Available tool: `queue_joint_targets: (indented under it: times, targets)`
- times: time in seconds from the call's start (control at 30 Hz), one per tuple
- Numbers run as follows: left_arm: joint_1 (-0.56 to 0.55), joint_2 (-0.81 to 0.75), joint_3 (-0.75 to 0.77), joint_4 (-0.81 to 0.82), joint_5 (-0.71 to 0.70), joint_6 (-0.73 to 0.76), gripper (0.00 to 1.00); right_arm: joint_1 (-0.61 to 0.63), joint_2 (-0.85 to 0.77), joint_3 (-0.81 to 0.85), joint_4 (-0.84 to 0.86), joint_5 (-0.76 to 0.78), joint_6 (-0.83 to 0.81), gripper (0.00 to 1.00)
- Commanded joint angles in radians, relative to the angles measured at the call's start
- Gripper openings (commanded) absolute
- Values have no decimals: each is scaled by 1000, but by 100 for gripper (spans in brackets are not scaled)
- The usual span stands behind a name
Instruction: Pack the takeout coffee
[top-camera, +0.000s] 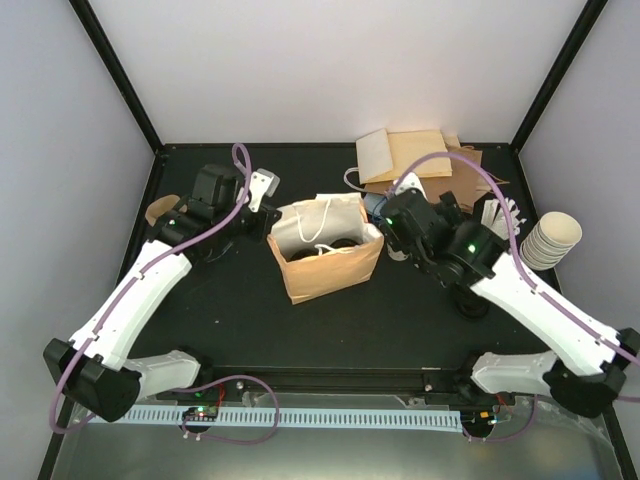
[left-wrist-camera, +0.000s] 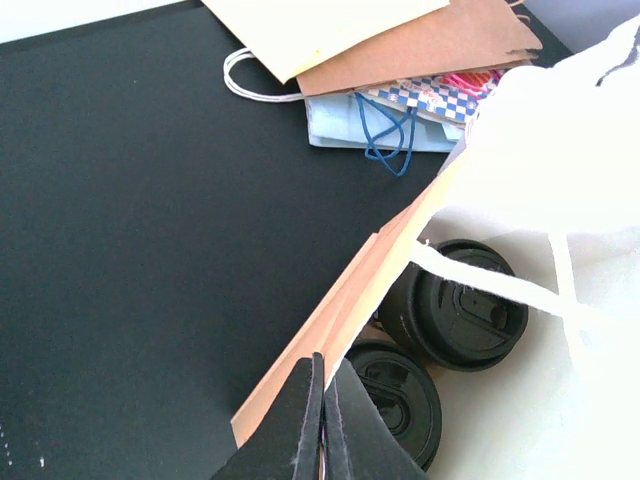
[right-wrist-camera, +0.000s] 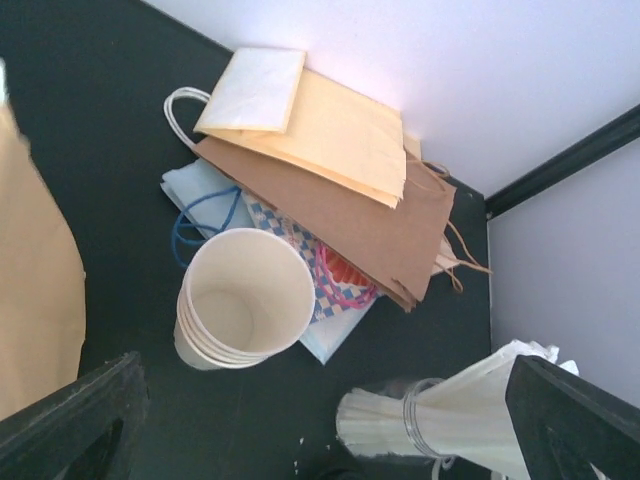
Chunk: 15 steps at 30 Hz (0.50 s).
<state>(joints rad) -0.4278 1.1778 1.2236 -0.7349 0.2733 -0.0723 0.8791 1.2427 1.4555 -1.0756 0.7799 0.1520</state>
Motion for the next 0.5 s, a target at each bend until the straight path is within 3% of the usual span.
queue_joint_targets:
  times: [0.0,0.23,0.47]
  targets:
    - [-1,17,56,62,7,-19,2,-3,-167,-173,208,14,-76,100]
    - [4,25,72,62,23,-9,1,-3,-378,-388,381,-4,-99,100]
    - [11,33,65,78,33,-7,2,-56,-369,-450,329,16,26,100]
